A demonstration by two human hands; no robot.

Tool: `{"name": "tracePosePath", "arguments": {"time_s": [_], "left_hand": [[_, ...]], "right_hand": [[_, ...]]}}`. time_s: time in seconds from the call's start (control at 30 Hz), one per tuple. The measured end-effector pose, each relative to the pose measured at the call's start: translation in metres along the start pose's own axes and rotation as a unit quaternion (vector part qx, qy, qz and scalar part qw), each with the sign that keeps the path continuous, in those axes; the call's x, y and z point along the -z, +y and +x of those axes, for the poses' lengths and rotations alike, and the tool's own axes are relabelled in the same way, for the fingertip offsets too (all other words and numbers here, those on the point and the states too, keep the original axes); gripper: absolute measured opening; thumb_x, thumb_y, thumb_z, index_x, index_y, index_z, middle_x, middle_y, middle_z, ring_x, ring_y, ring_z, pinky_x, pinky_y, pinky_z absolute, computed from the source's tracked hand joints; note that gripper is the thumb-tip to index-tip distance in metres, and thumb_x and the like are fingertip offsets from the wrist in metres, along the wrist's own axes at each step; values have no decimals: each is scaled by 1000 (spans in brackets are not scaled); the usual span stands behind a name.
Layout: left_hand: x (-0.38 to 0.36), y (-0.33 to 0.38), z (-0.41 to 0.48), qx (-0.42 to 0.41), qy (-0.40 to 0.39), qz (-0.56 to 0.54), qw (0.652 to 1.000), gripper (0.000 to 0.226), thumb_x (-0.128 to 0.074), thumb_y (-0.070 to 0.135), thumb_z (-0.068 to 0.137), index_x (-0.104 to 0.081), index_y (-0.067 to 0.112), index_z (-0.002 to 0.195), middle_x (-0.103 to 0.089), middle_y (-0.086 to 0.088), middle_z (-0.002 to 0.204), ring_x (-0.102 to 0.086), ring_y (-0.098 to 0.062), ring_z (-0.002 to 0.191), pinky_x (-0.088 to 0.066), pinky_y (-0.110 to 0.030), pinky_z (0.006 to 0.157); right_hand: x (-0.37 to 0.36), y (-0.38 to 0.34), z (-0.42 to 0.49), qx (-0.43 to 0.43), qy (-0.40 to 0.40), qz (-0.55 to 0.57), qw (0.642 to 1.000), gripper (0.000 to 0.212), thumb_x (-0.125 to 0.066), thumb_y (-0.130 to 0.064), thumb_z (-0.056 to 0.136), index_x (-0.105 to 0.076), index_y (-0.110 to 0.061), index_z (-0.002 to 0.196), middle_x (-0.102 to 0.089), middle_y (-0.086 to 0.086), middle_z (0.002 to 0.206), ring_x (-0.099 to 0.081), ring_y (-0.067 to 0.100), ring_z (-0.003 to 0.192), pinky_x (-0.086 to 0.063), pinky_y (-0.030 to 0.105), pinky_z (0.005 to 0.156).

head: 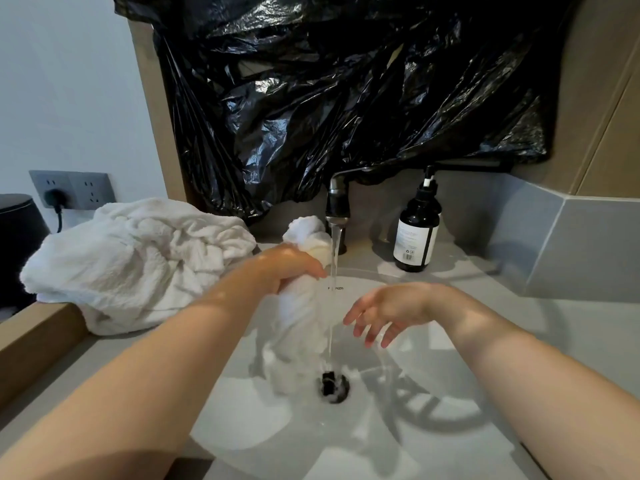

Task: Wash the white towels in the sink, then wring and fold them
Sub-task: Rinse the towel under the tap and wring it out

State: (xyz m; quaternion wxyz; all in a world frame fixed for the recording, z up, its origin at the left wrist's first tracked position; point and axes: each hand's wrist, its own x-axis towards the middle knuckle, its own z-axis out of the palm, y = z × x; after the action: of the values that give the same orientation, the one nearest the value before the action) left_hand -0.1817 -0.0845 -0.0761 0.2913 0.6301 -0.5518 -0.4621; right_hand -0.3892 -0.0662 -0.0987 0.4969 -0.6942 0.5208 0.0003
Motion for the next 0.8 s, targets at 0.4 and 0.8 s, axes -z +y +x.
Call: {"name": "tracePosePath", "arguments": {"time_s": [0.4, 0.8], "left_hand": [[22, 7, -28, -117, -266, 119, 949, 68, -85, 41, 58, -58, 29, 119, -71, 2, 117, -67, -16, 108, -53, -34, 95], [3, -13, -6, -13, -251, -186, 950, 52, -65, 25, 76, -59, -5, 118, -67, -18, 104, -65, -27, 93, -51, -37, 90]], "right_hand": [[16, 6, 16, 200, 187, 192, 942, 33, -53, -52, 91, -61, -30, 114, -65, -7, 118, -55, 14, 119, -35, 40, 109], [18, 3, 14, 129, 232, 191, 945, 47, -71, -9, 43, -68, -10, 90, -70, 10, 83, -66, 26, 80, -53, 39, 79]]}}
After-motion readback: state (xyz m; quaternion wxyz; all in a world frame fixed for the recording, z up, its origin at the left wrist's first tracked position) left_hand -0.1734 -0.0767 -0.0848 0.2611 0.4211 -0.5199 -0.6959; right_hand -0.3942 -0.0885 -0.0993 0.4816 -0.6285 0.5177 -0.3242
